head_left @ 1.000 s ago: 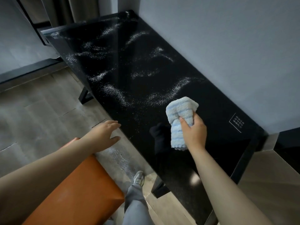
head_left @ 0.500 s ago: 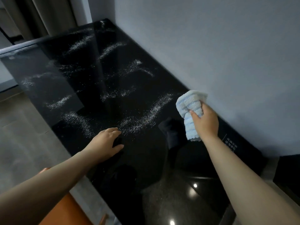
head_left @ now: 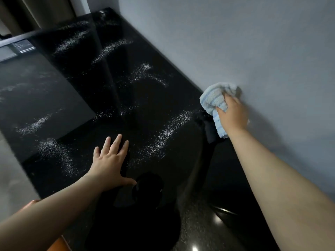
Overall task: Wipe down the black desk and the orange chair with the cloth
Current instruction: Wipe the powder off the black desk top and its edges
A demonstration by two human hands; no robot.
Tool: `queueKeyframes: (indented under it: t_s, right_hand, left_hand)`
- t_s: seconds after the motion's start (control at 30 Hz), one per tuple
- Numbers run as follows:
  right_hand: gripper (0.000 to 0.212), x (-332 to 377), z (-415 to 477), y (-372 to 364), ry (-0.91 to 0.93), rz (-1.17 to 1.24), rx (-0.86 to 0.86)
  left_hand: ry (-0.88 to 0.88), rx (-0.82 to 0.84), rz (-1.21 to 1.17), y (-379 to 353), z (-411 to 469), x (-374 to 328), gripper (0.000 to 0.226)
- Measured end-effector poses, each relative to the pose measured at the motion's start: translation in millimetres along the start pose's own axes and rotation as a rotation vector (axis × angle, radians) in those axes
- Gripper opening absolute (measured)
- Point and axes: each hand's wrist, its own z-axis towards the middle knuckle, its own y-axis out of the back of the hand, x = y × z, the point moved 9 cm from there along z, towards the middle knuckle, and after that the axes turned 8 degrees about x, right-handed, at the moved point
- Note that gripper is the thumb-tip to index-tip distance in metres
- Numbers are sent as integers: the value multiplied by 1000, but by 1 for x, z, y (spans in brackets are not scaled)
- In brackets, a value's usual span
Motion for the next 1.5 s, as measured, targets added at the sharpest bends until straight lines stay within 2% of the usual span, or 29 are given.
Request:
queueKeyframes:
  t_s: [0.1, 0.23, 0.3, 0.57, 0.7, 0.93, 1.1, 1.5]
  right_hand:
    - [43, -6, 11, -20, -13, 5, 49]
    - [42, -11, 13, -33, -81, 50, 84]
    - [41, -6, 9, -33, -58, 57, 76]
    - [18, 29, -32, -48, 3, 69, 130]
    - [29, 47, -58, -61, 5, 72, 178]
    - [33, 84, -107, -75, 65, 75, 171]
    - [45, 110, -142, -86, 74, 35, 208]
    - [51, 165, -226, -110, 93, 42, 247]
  left_hand:
    - [2, -3, 7, -6, 6, 2, 144]
    - [-2, -8, 1, -8, 8, 2, 143]
    - [-5, -11, -16, -8, 8, 2, 143]
    - [-14, -1, -37, -5, 6, -1, 142]
    - [-25, -1, -43, -3, 3, -2, 141]
    - [-81, 23, -84, 1, -11, 9, 131]
    - [-87, 15, -39, -9, -44, 42, 116]
    - [-32, -35, 13, -40, -115, 122, 91]
